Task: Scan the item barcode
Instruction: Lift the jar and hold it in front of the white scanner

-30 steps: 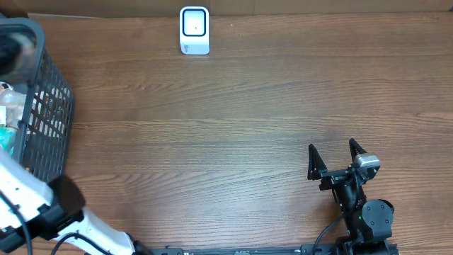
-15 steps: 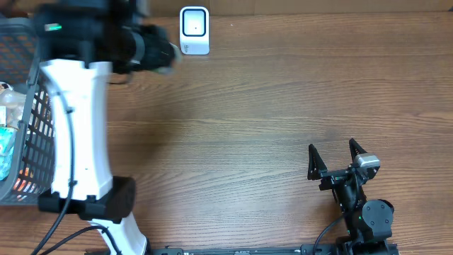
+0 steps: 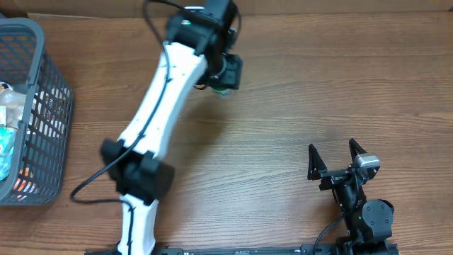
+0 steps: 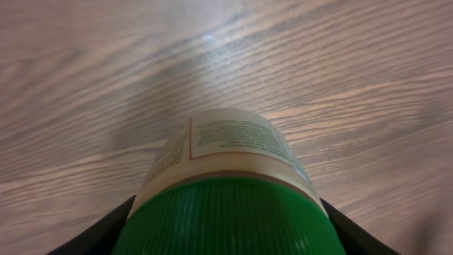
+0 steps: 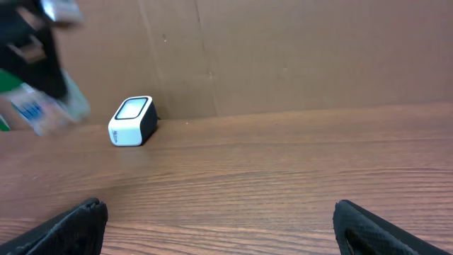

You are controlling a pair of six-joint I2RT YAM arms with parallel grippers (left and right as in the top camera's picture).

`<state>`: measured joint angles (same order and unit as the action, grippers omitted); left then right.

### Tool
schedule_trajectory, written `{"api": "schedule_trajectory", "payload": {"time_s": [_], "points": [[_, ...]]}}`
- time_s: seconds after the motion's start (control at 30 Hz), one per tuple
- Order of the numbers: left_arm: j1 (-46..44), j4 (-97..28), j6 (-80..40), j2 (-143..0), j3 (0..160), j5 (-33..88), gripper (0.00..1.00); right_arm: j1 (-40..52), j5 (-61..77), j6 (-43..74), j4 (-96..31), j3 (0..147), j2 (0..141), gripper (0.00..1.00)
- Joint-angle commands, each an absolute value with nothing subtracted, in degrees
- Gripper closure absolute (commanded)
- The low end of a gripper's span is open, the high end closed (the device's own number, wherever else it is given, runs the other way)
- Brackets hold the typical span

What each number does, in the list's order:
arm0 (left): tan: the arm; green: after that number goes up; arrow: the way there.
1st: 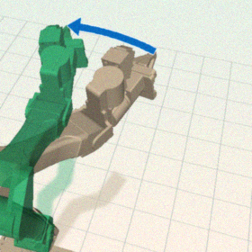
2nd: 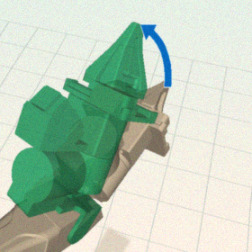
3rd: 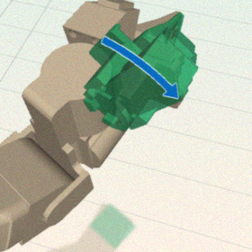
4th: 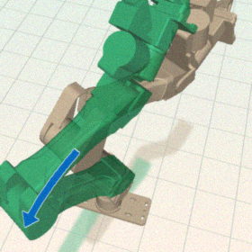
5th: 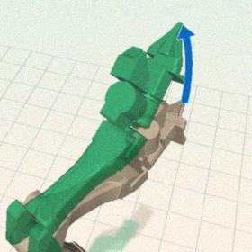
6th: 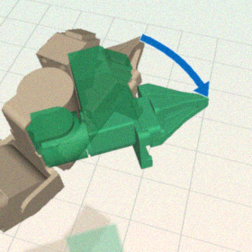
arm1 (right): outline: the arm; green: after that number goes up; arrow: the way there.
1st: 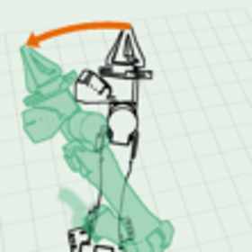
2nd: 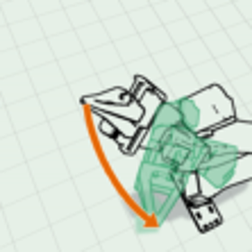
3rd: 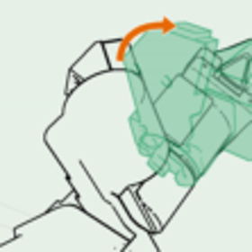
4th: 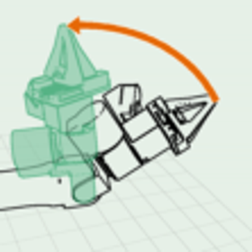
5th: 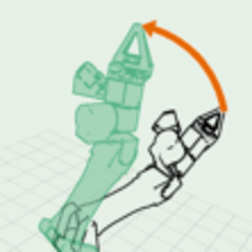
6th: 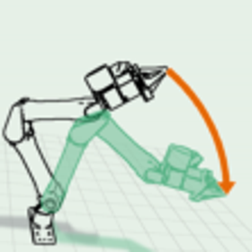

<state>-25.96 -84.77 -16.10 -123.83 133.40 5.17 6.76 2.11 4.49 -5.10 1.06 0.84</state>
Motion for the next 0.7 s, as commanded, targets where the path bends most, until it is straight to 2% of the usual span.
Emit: {"api": "schedule_trajectory", "payload": {"time_s": [0.0,0.67], "points": [[-27.53,-83.79,-16.93,-127.96,133.12,6.46,0.62,6.63,1.54,4.64,-4.73,0.47,0.16,0.00],[-30.87,-79.09,-19.35,-137.27,133.10,7.33,0.62,6.63,1.54,4.64,-4.73,0.47,0.16,0.00]]}}
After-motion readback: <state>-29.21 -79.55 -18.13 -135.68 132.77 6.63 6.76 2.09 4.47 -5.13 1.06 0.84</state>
